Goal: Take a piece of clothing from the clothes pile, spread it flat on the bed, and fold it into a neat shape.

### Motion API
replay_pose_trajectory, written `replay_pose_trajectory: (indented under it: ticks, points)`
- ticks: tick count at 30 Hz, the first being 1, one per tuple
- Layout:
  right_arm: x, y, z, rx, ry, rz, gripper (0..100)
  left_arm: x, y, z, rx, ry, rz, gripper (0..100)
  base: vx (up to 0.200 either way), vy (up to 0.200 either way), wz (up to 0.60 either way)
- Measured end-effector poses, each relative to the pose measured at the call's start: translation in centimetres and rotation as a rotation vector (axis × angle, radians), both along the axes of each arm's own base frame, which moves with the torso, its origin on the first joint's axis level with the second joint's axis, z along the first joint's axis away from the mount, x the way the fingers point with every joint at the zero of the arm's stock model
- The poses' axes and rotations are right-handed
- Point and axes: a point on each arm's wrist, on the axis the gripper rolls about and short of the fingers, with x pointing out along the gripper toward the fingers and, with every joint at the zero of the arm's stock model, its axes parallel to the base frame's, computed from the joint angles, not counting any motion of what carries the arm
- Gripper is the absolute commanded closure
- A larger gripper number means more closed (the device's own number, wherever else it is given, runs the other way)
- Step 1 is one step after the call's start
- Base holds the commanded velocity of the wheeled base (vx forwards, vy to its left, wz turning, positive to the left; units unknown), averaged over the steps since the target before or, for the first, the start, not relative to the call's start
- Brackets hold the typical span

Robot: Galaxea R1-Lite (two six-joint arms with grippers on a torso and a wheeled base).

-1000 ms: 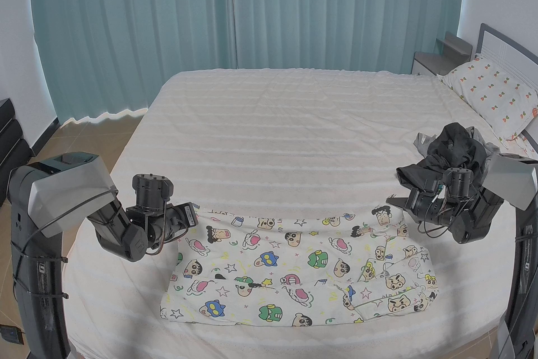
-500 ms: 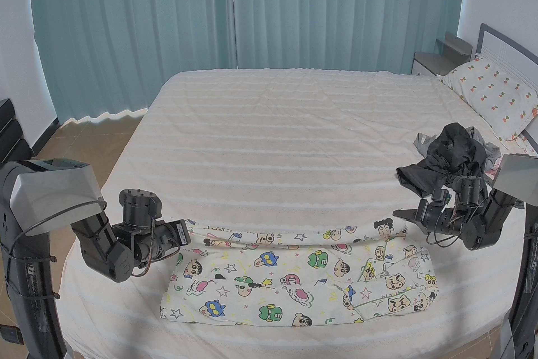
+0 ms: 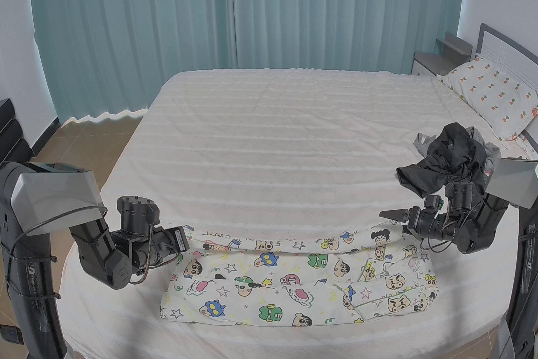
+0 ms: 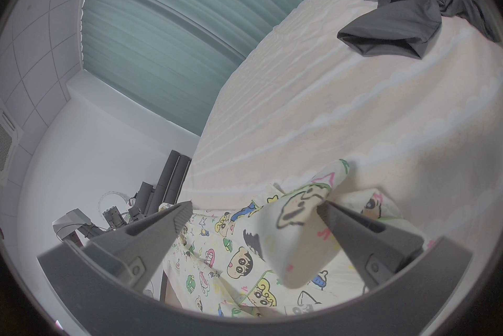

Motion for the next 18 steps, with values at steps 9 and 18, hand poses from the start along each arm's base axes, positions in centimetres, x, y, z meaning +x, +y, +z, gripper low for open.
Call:
replay_pose_trajectory:
  ticks: [9, 18]
  points:
    - [0.7, 2.8, -0.2, -0.001, 0.019, 0.073, 0, 0.0, 0.0, -0.1, -0.002, 0.002, 0.001, 100, 0.000, 0.000, 0.00]
    - [0.8, 2.7, -0.2, -0.003, 0.034, 0.072, 100, -0.2, -0.1, -0.1, -0.002, 0.008, -0.001, 100, 0.000, 0.000, 0.00]
